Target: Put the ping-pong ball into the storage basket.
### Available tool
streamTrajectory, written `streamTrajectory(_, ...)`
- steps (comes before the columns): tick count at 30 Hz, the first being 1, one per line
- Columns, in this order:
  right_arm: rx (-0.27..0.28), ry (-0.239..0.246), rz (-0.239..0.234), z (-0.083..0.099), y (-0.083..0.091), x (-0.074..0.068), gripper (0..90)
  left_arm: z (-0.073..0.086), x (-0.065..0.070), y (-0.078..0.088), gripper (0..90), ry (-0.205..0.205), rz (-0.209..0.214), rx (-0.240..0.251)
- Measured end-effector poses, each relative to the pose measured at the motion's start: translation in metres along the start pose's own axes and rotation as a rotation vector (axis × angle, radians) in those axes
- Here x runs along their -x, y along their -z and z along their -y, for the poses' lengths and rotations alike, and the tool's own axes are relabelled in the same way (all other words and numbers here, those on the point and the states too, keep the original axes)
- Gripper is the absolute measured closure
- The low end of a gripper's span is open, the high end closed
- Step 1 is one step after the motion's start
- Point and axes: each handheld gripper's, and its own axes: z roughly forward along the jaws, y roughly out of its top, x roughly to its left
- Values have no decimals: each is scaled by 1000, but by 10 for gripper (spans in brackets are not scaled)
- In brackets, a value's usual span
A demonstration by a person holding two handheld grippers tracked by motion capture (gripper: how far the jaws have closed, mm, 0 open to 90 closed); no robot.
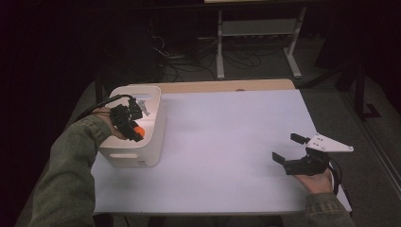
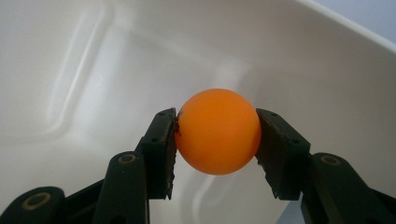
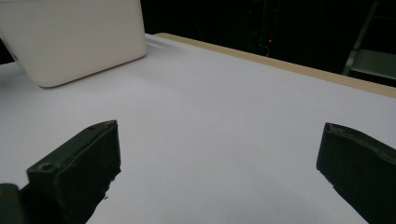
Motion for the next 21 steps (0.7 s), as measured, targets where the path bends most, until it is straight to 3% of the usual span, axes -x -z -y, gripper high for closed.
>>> streamTrajectory(21,-5,-1,0,0,0,0,0,-2,-1,-15,501,6,16,-11)
